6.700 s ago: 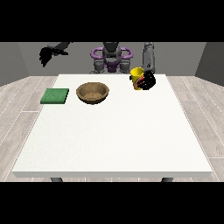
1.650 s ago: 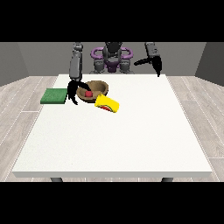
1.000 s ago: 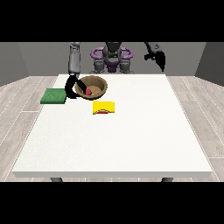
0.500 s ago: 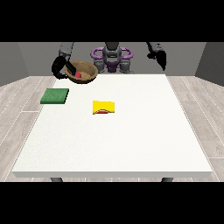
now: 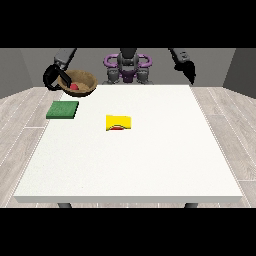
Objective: Pick the cup and pour the ball into the bowl, then pick the bowl and place it on the pad
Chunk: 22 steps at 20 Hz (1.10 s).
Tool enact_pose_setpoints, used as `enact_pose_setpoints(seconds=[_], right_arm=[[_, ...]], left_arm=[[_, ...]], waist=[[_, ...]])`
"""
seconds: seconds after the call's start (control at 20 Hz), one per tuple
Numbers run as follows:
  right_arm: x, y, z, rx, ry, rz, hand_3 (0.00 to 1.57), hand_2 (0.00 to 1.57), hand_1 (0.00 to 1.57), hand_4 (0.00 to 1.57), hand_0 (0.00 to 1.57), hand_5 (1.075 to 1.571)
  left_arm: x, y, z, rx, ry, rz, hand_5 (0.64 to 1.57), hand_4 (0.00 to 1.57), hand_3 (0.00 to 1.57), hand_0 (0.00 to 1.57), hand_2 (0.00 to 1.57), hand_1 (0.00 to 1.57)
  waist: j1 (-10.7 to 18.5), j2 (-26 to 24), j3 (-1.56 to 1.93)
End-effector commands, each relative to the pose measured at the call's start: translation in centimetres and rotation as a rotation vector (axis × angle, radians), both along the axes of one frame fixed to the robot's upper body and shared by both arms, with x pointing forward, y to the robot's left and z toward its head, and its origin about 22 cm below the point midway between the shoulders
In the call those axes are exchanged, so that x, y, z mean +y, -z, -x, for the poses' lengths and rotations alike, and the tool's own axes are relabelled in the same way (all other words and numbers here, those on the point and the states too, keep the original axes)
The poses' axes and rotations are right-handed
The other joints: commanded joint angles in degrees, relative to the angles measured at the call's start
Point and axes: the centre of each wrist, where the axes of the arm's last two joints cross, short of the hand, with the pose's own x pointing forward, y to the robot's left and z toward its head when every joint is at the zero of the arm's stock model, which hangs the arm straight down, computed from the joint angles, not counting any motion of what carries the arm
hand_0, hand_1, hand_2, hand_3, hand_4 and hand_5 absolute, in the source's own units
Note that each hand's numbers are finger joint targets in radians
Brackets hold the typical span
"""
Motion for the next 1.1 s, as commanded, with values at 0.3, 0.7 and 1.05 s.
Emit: enact_pose_setpoints(seconds=[0.3, 0.7, 1.05], right_arm=[[-8.1, -2.3, 3.2, -0.167, 0.071, 0.016, 0.00, 1.57, 1.57, 0.87, 1.57, 1.570], [-9.2, -2.4, 3.3, -0.248, 0.115, 0.004, 0.00, 1.57, 1.57, 0.75, 1.57, 1.566], [-11.4, -3.8, 3.5, -0.201, 0.227, -0.006, 1.10, 0.88, 0.85, 0.00, 0.85, 1.513]], left_arm=[[15.3, -8.7, 1.7, -0.220, -0.089, 0.042, 1.571, 1.29, 0.00, 0.00, 0.00, 0.00], [19.5, -10.1, 3.2, -0.261, -0.096, 0.052, 1.557, 1.19, 0.00, 0.00, 0.00, 0.00], [20.3, -13.1, 2.8, -0.280, -0.081, 0.048, 1.551, 1.18, 0.00, 0.00, 0.00, 0.00]], waist=[[2.91, 8.28, 0.00], [3.51, 11.61, 0.04], [4.12, 13.57, 0.04]])
